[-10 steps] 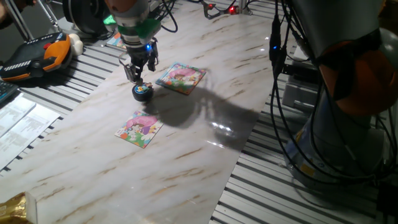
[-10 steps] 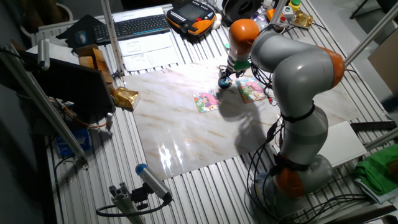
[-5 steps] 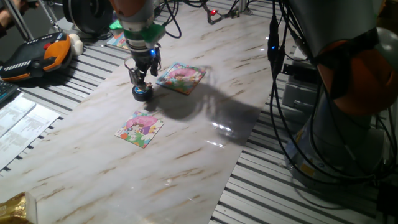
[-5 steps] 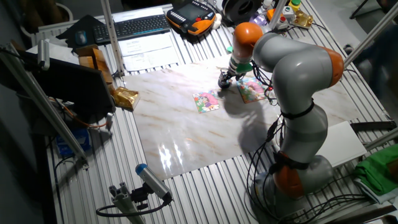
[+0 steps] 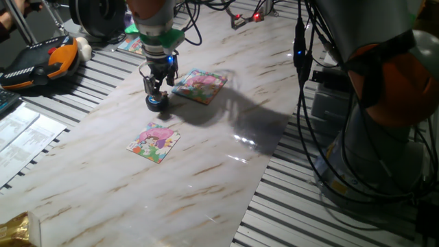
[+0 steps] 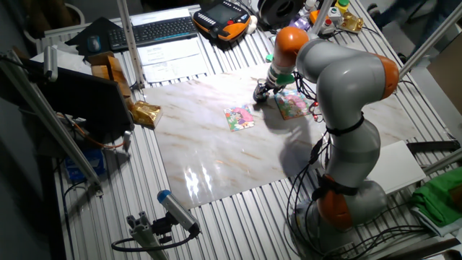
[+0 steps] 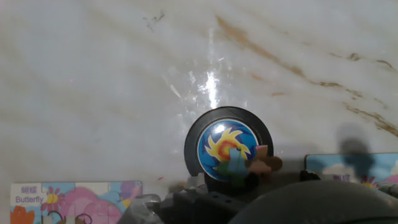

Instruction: Assemble one piece of a puzzle

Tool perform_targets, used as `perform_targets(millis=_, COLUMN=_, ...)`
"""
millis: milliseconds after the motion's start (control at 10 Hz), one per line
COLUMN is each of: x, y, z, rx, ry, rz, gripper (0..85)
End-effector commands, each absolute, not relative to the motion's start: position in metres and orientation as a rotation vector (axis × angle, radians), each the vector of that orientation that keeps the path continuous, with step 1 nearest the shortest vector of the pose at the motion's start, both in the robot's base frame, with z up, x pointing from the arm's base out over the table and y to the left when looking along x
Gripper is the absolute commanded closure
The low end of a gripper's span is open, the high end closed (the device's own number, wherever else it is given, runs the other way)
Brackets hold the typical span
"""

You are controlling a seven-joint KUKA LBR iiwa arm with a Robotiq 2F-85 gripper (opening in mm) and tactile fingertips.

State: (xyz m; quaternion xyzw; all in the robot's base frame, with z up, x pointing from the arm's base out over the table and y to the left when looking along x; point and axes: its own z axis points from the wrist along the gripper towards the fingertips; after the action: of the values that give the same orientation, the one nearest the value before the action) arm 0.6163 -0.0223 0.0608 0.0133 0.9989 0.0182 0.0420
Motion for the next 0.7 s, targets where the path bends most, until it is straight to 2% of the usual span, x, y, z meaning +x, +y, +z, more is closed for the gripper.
perform_targets(millis=0, x=0.618, y=-0.022, z=0.06, rx=0.042, ry=3.057, rz=0.065, gripper=9.7)
perform_targets(millis=600, x=0.629, y=-0.024, z=0.051, rx=-0.02, ry=3.051, rz=0.109, gripper=9.7)
